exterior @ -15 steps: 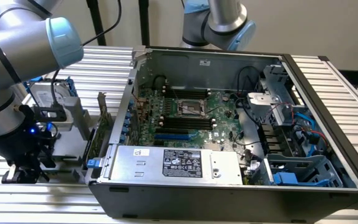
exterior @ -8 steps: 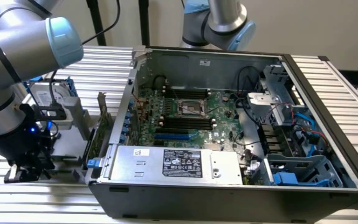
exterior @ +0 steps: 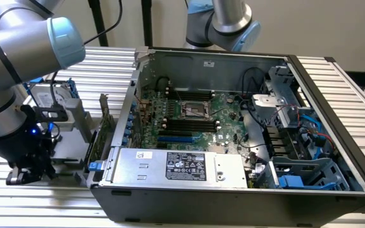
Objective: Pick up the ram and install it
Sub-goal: 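Pick up the ram and move it above insertion slot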
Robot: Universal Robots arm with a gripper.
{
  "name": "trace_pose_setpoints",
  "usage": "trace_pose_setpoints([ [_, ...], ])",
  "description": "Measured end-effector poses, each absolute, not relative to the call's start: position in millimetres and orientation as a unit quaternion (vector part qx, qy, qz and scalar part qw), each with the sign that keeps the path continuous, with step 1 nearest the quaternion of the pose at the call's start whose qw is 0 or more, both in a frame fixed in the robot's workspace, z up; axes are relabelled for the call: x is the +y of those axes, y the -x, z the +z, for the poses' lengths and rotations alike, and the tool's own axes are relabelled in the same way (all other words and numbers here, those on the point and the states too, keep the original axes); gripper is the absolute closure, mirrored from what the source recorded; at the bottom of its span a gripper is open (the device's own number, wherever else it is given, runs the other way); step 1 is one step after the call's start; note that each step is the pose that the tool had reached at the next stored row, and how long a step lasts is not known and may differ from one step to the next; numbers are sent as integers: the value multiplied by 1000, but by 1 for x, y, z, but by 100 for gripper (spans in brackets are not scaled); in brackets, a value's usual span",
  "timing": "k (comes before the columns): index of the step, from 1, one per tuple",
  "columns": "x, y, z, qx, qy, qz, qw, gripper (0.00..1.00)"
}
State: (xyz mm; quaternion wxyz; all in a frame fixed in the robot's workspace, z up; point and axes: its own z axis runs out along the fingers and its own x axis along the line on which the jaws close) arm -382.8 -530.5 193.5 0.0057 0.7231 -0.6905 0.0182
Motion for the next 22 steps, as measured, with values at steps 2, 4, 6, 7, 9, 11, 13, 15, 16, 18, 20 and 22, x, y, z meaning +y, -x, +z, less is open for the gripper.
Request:
trace_pose_setpoints([
  [2,-530,383,193,-690,-723,18,6,79],
  [4,-530,383,193,-690,-723,18,6,85],
  [6,-530,383,193,-690,-723,18,6,86],
  [7,-530,383,193,-690,-723,18,6,86],
  [9,-530,383,193,-690,-723,18,6,86],
  [11,-530,383,193,-690,-723,18,6,86],
  [13,-530,383,193,-691,-722,18,6,86],
  [15,-530,383,193,-694,-719,18,6,86],
  [16,-530,383,193,-697,-717,18,6,86],
  [18,-530,383,193,-701,-713,18,6,86],
  [20,-530,383,193,-703,-711,18,6,86],
  [22,-530,383,194,-703,-711,18,6,86],
])
